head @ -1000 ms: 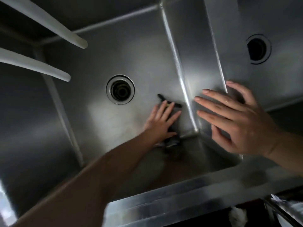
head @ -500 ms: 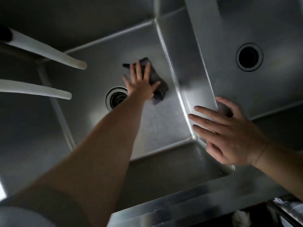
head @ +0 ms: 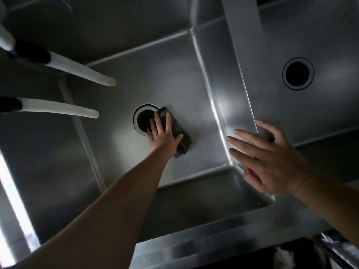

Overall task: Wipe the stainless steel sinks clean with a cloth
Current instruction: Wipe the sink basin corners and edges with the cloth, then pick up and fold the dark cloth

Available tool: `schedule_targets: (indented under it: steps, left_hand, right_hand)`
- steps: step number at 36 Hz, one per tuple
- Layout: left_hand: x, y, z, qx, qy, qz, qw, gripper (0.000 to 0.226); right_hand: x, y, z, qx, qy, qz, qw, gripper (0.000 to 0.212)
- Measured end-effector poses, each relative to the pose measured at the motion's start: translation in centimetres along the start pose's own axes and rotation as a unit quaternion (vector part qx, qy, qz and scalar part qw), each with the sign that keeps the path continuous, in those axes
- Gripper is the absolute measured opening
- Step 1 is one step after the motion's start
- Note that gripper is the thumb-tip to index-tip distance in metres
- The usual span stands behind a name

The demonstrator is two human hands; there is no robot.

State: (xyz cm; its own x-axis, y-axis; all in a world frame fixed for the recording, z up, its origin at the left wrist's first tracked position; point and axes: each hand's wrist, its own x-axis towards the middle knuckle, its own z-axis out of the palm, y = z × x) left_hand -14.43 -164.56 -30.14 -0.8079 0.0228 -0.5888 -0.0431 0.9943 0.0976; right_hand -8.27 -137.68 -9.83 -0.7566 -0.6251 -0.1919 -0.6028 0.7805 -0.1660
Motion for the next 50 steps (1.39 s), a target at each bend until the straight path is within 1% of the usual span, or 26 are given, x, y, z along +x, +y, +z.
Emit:
schedule_targets:
  steps: [3, 7, 10, 12, 15, 16, 19, 20, 21, 24, 26, 30, 32, 34, 37, 39, 41, 43, 44, 46, 48, 50]
  left_hand:
    - [-1.6, 0.1, 0.1, -0.036, -0.013, -0.003, 0.999, 0.099]
    - [-1.8, -0.3, -0.9, -0.097, -0.001, -0.017, 0.995, 0.093]
    - [-1.2, -0.5, -1.9, -0.181, -0.012, -0.05, 0.982, 0.085]
    - [-0.7, -0.5, -2.5, -0.269, 0.001, -0.083, 0.96, 0.078]
    - [0.8, -0.7, -3.7, -0.429, 0.052, -0.171, 0.885, 0.079]
    - [1.5, -0.8, -4.0, -0.445, 0.048, -0.186, 0.875, 0.082]
    - [3.2, -1.8, -4.3, -0.399, -0.021, -0.207, 0.893, 0.1]
    - [3.6, -2.2, -4.4, -0.39, -0.035, -0.207, 0.896, 0.101]
    - [3.9, -2.5, -4.4, -0.387, -0.044, -0.201, 0.899, 0.094]
    - [3.9, -2.9, -4.9, -0.37, -0.06, -0.186, 0.908, 0.055]
    - [3.2, -2.8, -5.7, -0.361, -0.053, -0.18, 0.913, 0.044]
    - [0.0, -1.8, -7.9, -0.313, -0.008, -0.137, 0.94, 0.034]
    - [-2.5, -1.2, -9.1, -0.313, 0.02, -0.1, 0.944, 0.033]
    - [-5.6, -0.5, -10.2, -0.328, 0.052, -0.07, 0.941, 0.03]
    - [-11.7, 0.7, -11.8, -0.367, 0.101, -0.049, 0.923, 0.033]
    - [-15.9, 1.6, -13.0, -0.388, 0.143, -0.053, 0.909, 0.035]
    - [-19.7, 2.3, -14.2, -0.406, 0.186, -0.063, 0.893, 0.036]
    - [-23.1, 2.8, -15.5, -0.443, 0.212, -0.081, 0.867, 0.038]
    - [-24.8, 2.9, -16.2, -0.467, 0.216, -0.088, 0.853, 0.038]
    - [-28.4, 3.0, -17.4, -0.506, 0.22, -0.101, 0.828, 0.038]
    - [-31.8, 3.2, -18.1, -0.548, 0.219, -0.107, 0.8, 0.035]
    - [-34.9, 3.4, -18.5, -0.619, 0.204, -0.118, 0.749, 0.03]
  right_hand:
    - [0.0, 0.0, 0.0, 0.004, -0.001, 0.008, 1.0, 0.038]
    - [0.0, 0.0, 0.2, 0.001, 0.006, 0.008, 1.0, 0.038]
    - [0.1, 0.0, 0.3, 0.001, 0.011, 0.007, 1.0, 0.036]
    - [0.0, 0.0, 0.2, -0.002, 0.006, 0.008, 1.0, 0.038]
    - [0.1, -0.1, 0.0, -0.004, 0.0, 0.01, 1.0, 0.04]
    - [0.1, -0.1, -0.1, -0.006, -0.001, 0.01, 1.0, 0.04]
    - [0.1, -0.1, -0.1, -0.008, -0.006, 0.008, 1.0, 0.041]
    - [0.2, -0.1, -0.1, -0.009, -0.007, 0.008, 1.0, 0.041]
    - [0.1, -0.1, -0.1, -0.009, -0.007, 0.007, 1.0, 0.041]
    - [0.2, 0.0, -0.1, -0.001, 0.007, 0.002, 1.0, 0.039]
    - [0.2, 0.0, 0.0, 0.003, 0.02, -0.002, 1.0, 0.038]
    - [0.1, 0.0, 0.2, 0.009, 0.046, -0.002, 0.999, 0.036]
    - [0.1, -0.1, 0.4, 0.014, 0.062, 0.005, 0.998, 0.037]
    - [0.1, 0.0, 0.6, 0.024, 0.082, 0.011, 0.996, 0.038]
    - [0.0, -0.2, 0.9, 0.032, 0.1, 0.013, 0.994, 0.042]
    - [0.1, -0.4, 0.6, 0.022, 0.074, 0.024, 0.997, 0.051]
    - [0.2, -0.8, -0.1, 0.006, 0.007, 0.048, 0.999, 0.072]
    - [-0.1, -1.5, -0.4, 0.016, -0.028, 0.08, 0.996, 0.094]
    - [-0.5, -2.1, -0.6, 0.044, -0.023, 0.1, 0.994, 0.102]
    - [-1.8, -4.2, -1.8, 0.126, 0.013, 0.125, 0.984, 0.111]
    - [-3.7, -6.8, -2.9, 0.205, 0.081, 0.105, 0.97, 0.114]
    - [-5.2, -9.9, -3.9, 0.274, 0.141, 0.064, 0.949, 0.112]
